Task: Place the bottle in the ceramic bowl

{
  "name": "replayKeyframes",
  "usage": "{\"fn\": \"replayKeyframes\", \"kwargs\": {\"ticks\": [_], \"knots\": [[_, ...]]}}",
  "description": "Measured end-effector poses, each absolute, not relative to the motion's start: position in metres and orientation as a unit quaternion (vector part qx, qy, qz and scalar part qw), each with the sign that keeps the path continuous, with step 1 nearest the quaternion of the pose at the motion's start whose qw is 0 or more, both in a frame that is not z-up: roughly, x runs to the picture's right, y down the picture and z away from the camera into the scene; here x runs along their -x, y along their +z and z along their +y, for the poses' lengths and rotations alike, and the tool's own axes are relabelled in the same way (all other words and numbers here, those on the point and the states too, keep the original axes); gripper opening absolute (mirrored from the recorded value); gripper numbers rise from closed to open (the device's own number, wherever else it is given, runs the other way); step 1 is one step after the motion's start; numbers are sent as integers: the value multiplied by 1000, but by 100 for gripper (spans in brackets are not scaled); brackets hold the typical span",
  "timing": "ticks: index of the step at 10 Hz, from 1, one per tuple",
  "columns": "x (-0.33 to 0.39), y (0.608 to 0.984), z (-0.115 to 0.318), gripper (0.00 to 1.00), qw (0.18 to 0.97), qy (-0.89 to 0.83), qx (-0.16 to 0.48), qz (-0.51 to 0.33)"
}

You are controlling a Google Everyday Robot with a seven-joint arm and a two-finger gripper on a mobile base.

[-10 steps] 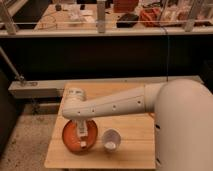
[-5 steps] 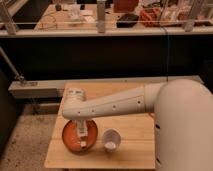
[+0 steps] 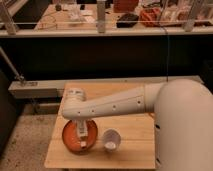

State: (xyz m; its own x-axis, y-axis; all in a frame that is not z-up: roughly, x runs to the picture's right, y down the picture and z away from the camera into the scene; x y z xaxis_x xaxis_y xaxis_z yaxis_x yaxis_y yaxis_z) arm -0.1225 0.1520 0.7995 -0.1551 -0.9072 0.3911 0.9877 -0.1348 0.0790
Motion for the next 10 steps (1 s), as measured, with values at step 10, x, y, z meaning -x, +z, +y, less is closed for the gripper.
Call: {"fn": "replayKeyframes", "kwargs": {"ticks": [10], "knots": [[123,800,152,59,638,-743,125,-161]]}}
